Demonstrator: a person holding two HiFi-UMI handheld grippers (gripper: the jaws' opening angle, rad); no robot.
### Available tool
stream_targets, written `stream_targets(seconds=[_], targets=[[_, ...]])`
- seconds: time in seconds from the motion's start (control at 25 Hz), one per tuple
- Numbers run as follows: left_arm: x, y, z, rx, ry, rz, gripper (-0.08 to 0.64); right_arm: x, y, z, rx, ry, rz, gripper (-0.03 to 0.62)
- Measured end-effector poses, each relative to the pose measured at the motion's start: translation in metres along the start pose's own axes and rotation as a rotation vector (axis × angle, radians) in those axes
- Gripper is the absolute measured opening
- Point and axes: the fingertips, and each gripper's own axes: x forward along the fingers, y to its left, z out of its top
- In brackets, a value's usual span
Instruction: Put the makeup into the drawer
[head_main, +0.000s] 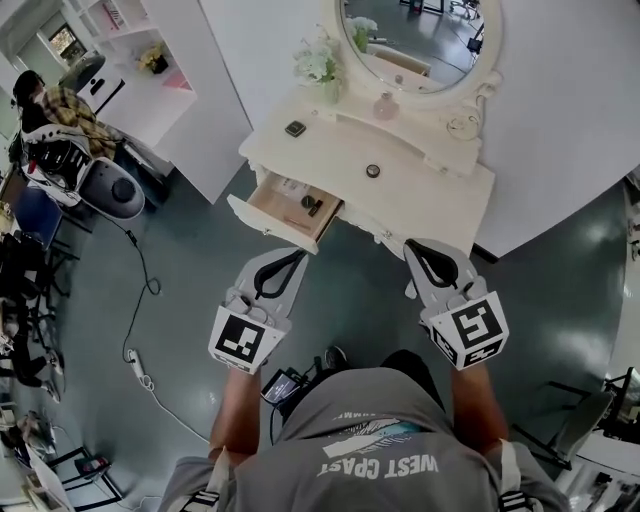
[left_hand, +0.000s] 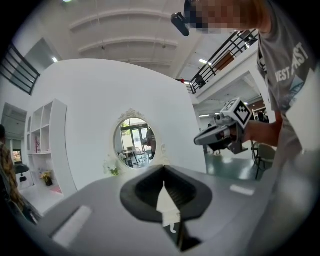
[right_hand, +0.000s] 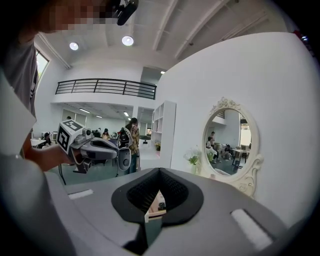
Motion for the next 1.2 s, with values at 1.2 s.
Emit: stream_targets(seconds=[1.2], targets=[[0.148, 0.163, -0.04, -0.015, 0.197, 0.265, 0.002, 0.248, -0.138, 0.011, 0.022, -0.046, 0.316, 0.002]])
